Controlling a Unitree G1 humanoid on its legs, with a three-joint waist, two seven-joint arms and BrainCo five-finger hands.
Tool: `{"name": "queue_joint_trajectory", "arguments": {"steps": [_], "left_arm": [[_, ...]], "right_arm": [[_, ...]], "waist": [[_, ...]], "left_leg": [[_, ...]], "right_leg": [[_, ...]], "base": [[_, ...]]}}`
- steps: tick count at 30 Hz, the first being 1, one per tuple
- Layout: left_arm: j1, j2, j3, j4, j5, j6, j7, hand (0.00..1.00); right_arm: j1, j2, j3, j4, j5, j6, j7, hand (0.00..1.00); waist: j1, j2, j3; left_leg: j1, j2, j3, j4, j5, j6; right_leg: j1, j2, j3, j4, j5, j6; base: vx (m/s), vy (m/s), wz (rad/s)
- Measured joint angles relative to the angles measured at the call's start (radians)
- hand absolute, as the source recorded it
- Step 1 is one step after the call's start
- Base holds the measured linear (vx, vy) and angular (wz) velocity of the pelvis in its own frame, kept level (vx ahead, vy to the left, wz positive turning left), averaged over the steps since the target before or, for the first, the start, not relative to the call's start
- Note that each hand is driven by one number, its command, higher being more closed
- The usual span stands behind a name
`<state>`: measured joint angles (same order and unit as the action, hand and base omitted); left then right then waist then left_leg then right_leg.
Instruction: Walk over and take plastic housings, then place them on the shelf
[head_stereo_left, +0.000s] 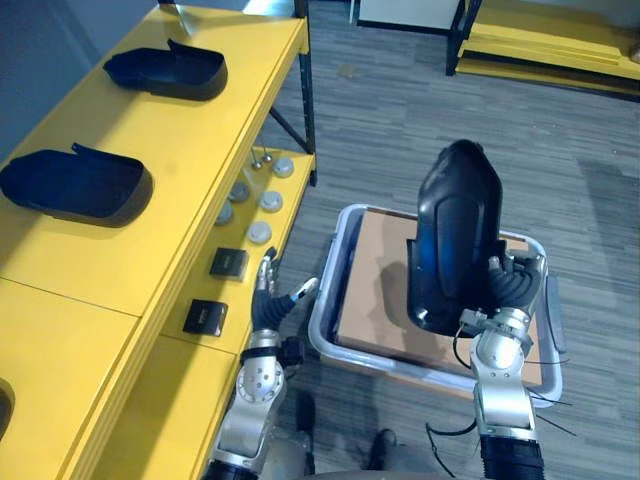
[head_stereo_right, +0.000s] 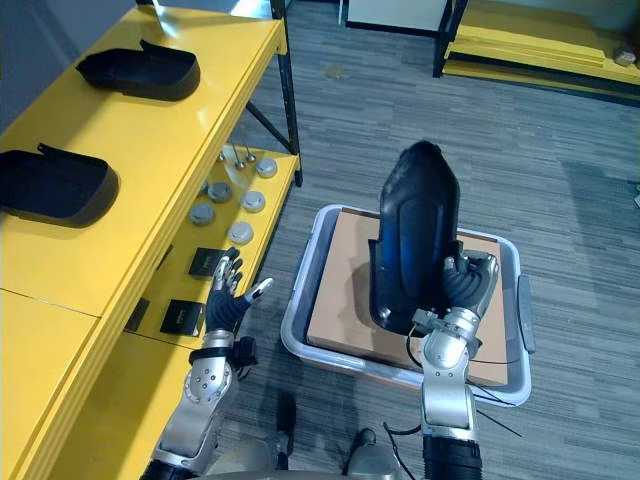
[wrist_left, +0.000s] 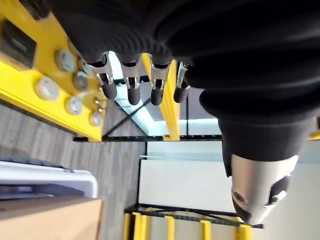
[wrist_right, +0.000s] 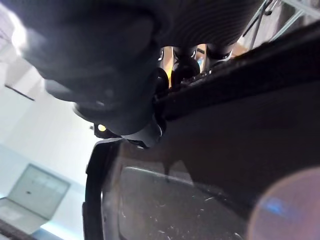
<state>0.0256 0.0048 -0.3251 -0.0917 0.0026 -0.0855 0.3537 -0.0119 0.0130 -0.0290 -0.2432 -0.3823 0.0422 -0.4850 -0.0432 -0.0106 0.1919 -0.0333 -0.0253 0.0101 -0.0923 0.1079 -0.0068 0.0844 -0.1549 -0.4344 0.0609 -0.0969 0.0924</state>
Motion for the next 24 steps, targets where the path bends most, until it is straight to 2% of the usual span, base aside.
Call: {"name": "queue_joint_trajectory", "arguments": {"steps": [3,6,7,13,14,17,18,24], "left_arm": [[-0.035,-0.002,-0.052,0.000,0.003,0.003,0.004,0.00],[-0.060,-0.003,-0.089,0.002,0.009,0.015,0.024,0.00],[-0.070,-0.003,-0.107,0.006,0.009,0.026,0.035,0.00],[-0.095,-0.003,-0.141,0.047,0.010,0.055,0.072,0.00],[-0.098,-0.001,-0.141,0.059,0.010,0.061,0.083,1.00],[-0.109,0.001,-0.142,0.071,0.009,0.071,0.104,1.00],[-0.117,0.002,-0.142,0.074,0.008,0.074,0.106,1.00],[-0.129,0.022,-0.147,0.082,-0.012,0.078,0.106,1.00]], "right_arm": [[-0.001,0.015,0.091,-0.024,0.015,-0.033,0.001,1.00],[-0.001,0.014,0.184,-0.055,0.029,-0.039,0.008,1.00],[-0.001,0.013,0.213,-0.062,0.041,-0.058,0.010,1.00],[-0.001,0.013,0.282,-0.062,0.120,-0.084,0.029,1.00],[-0.001,0.013,0.287,-0.062,0.139,-0.084,0.033,1.00],[-0.001,0.008,0.303,-0.062,0.149,-0.084,0.033,1.00],[-0.001,0.006,0.304,-0.062,0.155,-0.084,0.032,0.00],[-0.002,-0.038,0.319,-0.064,0.200,-0.122,0.043,0.00]], "waist": [[-0.002,0.000,-0.003],[-0.008,0.001,-0.021],[-0.008,0.001,-0.030],[-0.015,0.001,-0.060],[-0.020,0.001,-0.065],[-0.024,0.002,-0.074],[-0.025,0.002,-0.074],[-0.029,-0.004,-0.091]], "left_leg": [[0.008,0.006,0.020,0.000,-0.002,0.002],[0.008,0.011,0.026,0.000,-0.002,0.002],[0.008,0.013,0.028,0.000,-0.002,0.002],[0.013,0.013,0.036,-0.001,-0.002,0.002],[0.013,0.013,0.038,-0.001,-0.002,0.002],[0.013,0.013,0.048,-0.001,-0.002,0.002],[0.012,0.013,0.049,-0.001,-0.002,0.002],[0.011,0.011,0.050,-0.001,-0.002,0.002]], "right_leg": [[0.001,0.005,0.021,-0.006,0.006,-0.007],[0.002,0.013,0.030,-0.021,0.015,-0.010],[0.002,0.015,0.031,-0.025,0.017,-0.011],[0.001,0.016,0.038,-0.030,0.020,-0.010],[0.001,0.016,0.039,-0.032,0.022,-0.010],[0.002,0.018,0.049,-0.049,0.037,-0.011],[0.002,0.019,0.050,-0.052,0.040,-0.010],[0.002,0.018,0.052,-0.057,0.046,-0.009]], "base": [[-0.02,-0.006,-0.18],[-0.01,-0.014,-0.12],[-0.01,-0.014,-0.05],[-0.01,-0.003,-0.03],[-0.01,0.008,-0.05],[-0.01,0.012,-0.09],[-0.03,0.019,-0.08],[0.00,0.003,-0.01]]}}
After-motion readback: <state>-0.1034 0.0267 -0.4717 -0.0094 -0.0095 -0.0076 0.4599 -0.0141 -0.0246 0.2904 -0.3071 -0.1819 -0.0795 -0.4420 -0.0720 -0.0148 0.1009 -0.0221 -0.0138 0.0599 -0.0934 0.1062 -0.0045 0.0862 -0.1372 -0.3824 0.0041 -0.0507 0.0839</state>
